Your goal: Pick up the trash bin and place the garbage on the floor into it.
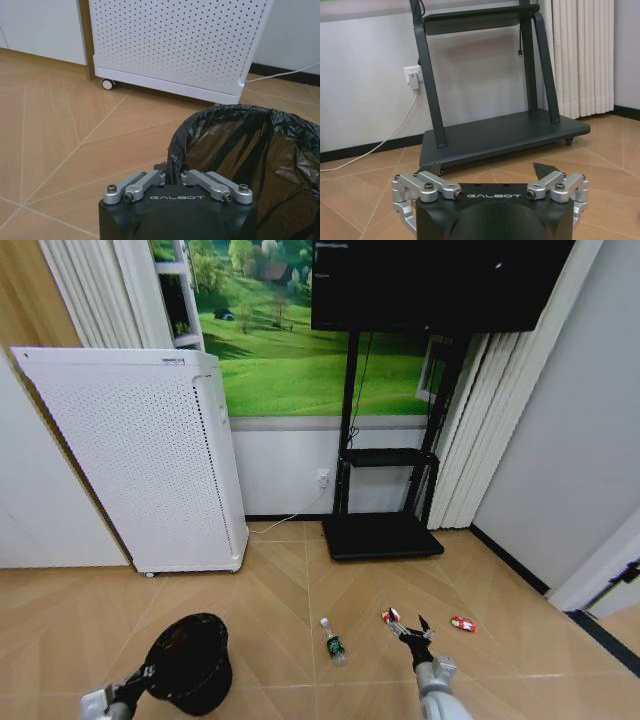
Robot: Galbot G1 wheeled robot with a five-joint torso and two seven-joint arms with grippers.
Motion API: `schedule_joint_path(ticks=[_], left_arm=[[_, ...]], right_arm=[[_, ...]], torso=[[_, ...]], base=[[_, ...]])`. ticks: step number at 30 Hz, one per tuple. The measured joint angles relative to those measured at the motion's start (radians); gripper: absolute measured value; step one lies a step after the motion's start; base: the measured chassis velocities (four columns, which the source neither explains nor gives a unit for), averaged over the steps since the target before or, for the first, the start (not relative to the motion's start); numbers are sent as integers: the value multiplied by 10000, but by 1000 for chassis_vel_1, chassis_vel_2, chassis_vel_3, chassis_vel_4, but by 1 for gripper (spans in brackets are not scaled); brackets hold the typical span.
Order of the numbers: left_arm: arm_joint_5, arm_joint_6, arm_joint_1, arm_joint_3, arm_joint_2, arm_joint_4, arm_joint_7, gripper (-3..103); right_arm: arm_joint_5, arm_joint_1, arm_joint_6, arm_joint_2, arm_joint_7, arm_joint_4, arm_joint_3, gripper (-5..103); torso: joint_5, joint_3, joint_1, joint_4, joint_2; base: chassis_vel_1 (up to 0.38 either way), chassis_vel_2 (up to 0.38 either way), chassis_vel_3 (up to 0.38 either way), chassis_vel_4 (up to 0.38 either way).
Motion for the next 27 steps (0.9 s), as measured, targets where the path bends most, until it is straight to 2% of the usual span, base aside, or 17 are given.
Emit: schedule_joint_path(ticks=[4, 10, 18, 21, 27], left_arm=[[-86, -12, -201, 41, 3, 46, -62, 7], [-163, -74, -782, 210, 74, -171, -525, 7], [-324, -202, -1199, 621, 356, -1418, -1017, 7], [-344, -201, -1213, 677, 400, -1611, -1087, 7], [-110, -643, -1513, 1119, 968, -2358, -1049, 7]], right_arm=[[-19, -63, -9, -4, 1, 161, -1, 100], [-11, -116, -217, -25, 52, 726, 56, 100], [303, -227, -1055, -68, 211, 2027, 59, 100], [343, -240, -1165, -71, 233, 2144, 43, 100], [423, -228, -2055, -306, -79, 2546, -199, 100]], torso=[[-1, 1, 0, -2, 0], [0, 1, 0, 0, 1], [2, 2, 0, -1, 4], [2, 2, 1, 0, 3], [3, 1, 0, 0, 4]], base=[[0, 0, 0, 0], [0, 0, 0, 0], [0, 0, 0, 0], [0, 0, 0, 0], [0, 0, 0, 0]])
